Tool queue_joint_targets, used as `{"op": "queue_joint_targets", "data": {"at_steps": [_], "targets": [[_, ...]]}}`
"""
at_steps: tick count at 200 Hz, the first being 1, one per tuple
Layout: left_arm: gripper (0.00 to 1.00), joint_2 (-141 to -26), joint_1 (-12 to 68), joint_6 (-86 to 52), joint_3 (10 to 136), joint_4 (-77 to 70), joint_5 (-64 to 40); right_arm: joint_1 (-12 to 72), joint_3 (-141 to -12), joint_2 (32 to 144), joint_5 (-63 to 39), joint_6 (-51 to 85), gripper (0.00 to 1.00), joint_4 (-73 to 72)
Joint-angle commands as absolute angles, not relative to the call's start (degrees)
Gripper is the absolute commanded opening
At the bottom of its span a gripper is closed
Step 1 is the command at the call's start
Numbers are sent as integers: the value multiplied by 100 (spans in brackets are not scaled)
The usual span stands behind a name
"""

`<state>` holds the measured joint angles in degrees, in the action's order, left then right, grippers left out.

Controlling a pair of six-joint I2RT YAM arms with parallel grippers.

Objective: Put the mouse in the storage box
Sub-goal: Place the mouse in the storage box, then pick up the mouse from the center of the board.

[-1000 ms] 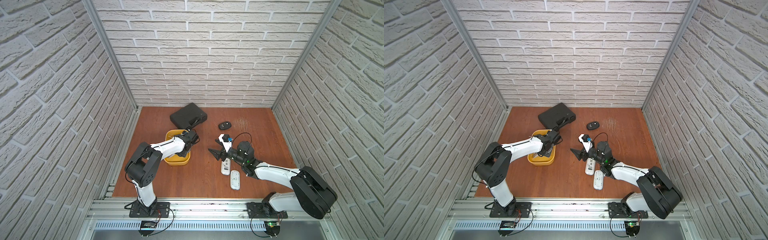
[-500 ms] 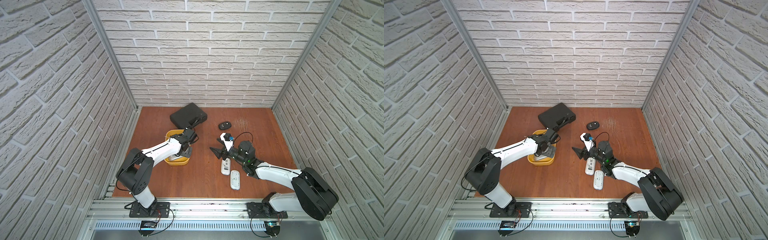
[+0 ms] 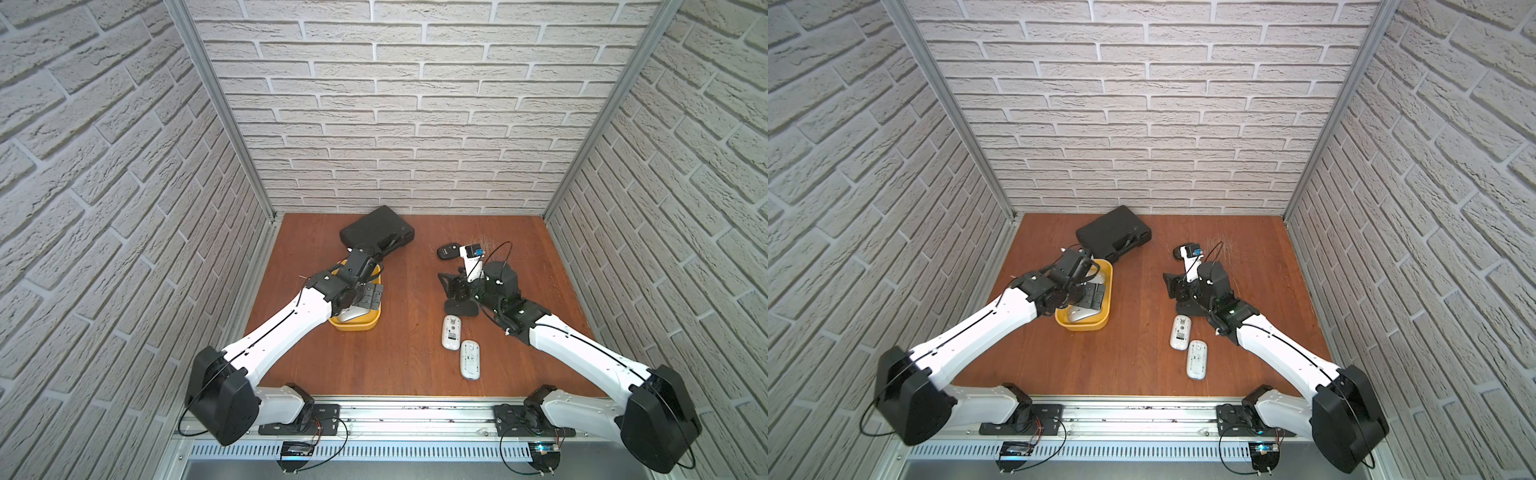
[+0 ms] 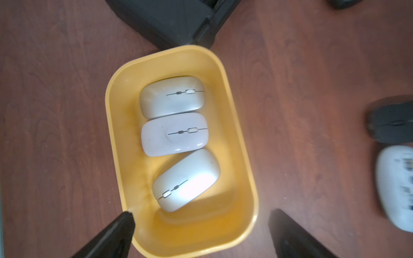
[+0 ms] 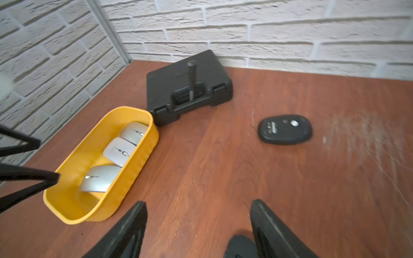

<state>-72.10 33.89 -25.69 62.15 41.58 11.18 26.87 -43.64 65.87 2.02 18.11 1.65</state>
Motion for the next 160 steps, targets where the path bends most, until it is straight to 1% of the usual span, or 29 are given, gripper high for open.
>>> {"op": "queue_joint_targets", "data": {"at_steps": [1,8,22,34,50,90,114,129,160], "targets": [[98,-6529,3131,-2677,6003,3979,34,2663,-4501,6355,879,2661,76,2813],[98,-6350,3062,-2702,5941,3956,-105,2661,-4483,6303,901,2829,76,3250],[98,-6087,2991,-2711,5852,4007,-201,2668,-4321,6180,911,3180,82,3888],[98,-5956,2971,-2706,5807,4079,-189,2678,-4107,6031,820,3490,83,4200],[98,-5840,2962,-2724,5742,4113,-171,2707,-3772,5899,257,3722,84,4204],[98,-5733,2962,-2752,5661,4055,-220,2996,-3309,6142,-486,4113,86,3996],[98,-5689,2961,-2757,5621,4056,-194,3166,-3056,6163,-620,4374,86,3764],[98,-5653,2954,-2777,5575,4031,-185,3279,-3023,6212,-516,4437,86,3735],[98,-5706,2957,-2786,5577,4000,-206,3606,-3060,6627,-369,4657,83,3633]]}}
